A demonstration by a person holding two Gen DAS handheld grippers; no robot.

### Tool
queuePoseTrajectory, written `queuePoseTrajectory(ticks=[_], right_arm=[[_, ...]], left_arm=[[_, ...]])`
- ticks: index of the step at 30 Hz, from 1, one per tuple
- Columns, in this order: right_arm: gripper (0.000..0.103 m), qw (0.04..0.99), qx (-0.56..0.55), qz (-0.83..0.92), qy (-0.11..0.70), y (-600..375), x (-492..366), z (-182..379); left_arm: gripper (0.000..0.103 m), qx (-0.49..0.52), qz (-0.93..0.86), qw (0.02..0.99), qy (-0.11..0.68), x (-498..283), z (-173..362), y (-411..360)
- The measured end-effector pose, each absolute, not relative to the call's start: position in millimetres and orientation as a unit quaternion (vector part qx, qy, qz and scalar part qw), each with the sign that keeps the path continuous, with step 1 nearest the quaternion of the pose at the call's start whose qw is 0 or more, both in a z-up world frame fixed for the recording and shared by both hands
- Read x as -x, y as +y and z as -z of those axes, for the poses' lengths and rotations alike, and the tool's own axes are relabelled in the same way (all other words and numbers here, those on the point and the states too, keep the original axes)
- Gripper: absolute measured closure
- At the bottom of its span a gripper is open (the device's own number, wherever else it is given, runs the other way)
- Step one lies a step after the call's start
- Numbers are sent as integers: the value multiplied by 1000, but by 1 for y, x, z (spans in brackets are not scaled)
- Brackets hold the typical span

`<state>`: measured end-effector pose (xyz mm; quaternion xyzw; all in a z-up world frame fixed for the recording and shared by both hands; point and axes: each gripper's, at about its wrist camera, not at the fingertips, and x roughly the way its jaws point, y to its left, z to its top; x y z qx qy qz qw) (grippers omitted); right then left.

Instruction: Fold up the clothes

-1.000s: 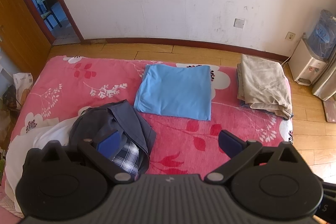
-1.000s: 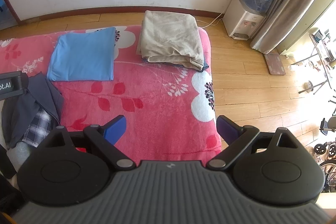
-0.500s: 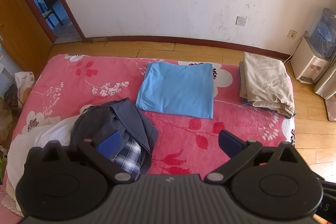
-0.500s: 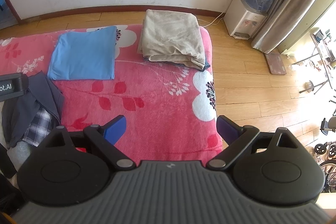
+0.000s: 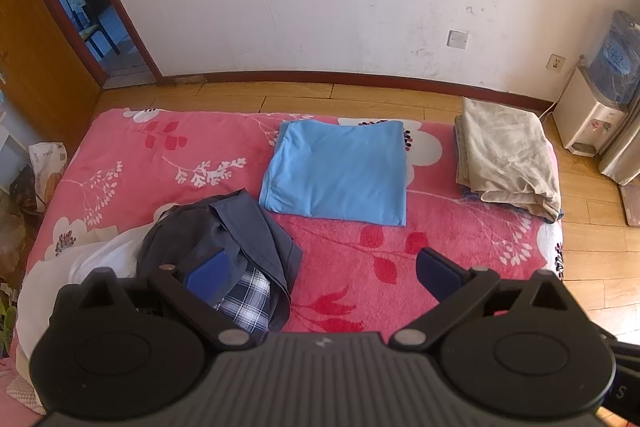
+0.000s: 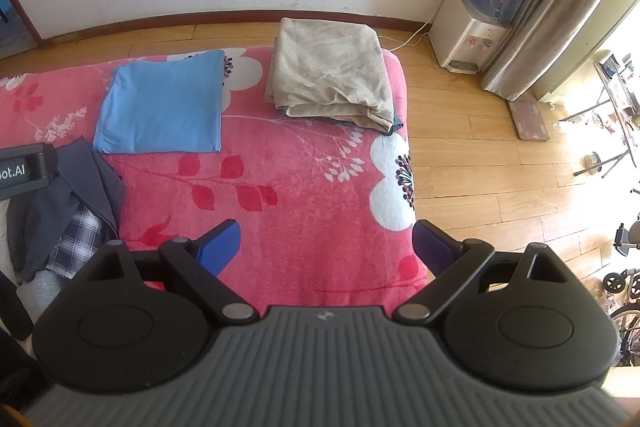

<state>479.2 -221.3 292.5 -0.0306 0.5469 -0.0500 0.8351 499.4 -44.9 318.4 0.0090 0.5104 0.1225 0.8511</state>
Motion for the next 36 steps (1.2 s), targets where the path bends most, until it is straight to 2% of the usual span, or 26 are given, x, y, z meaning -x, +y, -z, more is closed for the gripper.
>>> queuePoseTrajectory(ticks=[36], right_arm=[[10,832,36,46,552,-219,-480,-287]], left_arm=[[2,-3,-123,849,514,-498,-315,-43]])
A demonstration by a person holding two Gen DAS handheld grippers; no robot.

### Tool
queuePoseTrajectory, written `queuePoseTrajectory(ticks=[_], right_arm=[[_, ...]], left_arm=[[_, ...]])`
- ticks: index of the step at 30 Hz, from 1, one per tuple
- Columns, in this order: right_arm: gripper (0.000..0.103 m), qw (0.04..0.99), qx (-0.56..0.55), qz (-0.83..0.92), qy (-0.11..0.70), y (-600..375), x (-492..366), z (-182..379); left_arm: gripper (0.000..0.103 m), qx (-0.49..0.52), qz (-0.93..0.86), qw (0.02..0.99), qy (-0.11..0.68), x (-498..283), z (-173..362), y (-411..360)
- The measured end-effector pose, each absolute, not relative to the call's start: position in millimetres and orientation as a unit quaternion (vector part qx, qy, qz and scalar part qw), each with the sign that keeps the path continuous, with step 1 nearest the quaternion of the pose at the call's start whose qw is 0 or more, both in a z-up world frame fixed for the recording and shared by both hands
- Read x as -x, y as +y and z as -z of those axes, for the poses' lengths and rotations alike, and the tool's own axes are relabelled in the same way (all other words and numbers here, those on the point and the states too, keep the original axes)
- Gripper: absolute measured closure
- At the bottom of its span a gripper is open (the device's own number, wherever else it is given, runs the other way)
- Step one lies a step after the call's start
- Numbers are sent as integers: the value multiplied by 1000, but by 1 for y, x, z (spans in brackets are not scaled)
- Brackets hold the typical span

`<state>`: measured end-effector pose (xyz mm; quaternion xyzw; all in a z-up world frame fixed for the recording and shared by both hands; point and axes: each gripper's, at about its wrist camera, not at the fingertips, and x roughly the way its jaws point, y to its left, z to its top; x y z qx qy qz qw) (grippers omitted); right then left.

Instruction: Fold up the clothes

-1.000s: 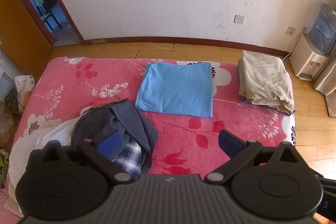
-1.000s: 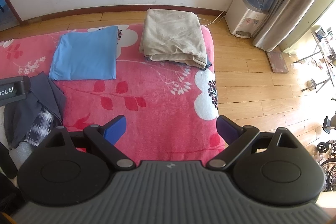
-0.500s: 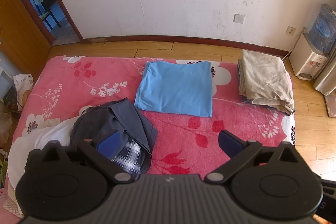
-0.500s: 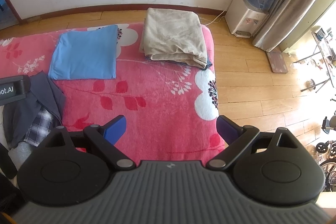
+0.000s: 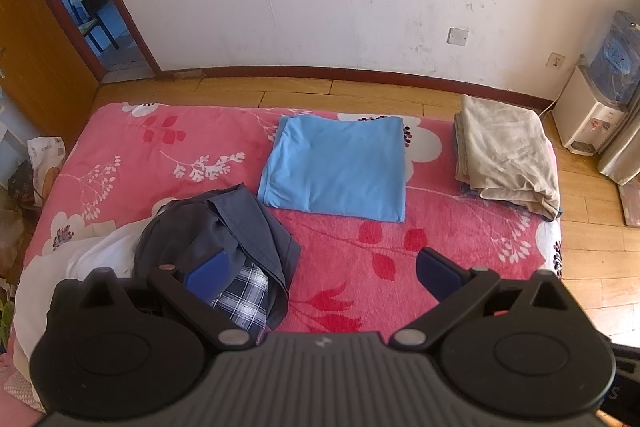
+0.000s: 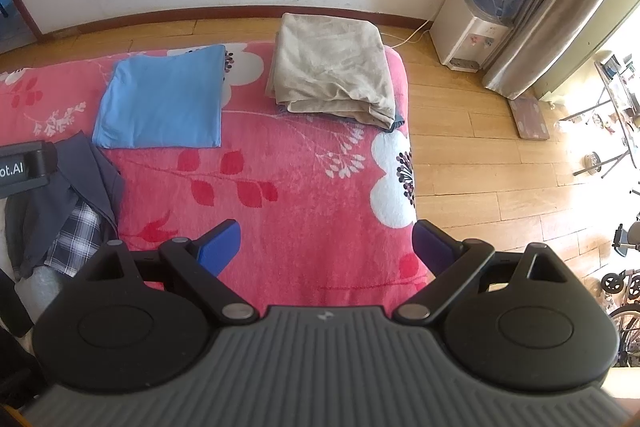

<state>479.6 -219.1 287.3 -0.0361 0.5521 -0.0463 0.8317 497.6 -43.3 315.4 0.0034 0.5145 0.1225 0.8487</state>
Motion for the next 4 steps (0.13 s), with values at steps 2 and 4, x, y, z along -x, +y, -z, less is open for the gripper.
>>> queuePoseTrajectory(ticks=[2,4], right_arm=[[10,832,37,45,552,-219,-479,-288],[10,832,36,45,552,-219,-478,-288]], left_arm=[[2,-3,-123,849,514,-497,-316,-44],[2,-4,-123,849,515,-497,-316,-44]])
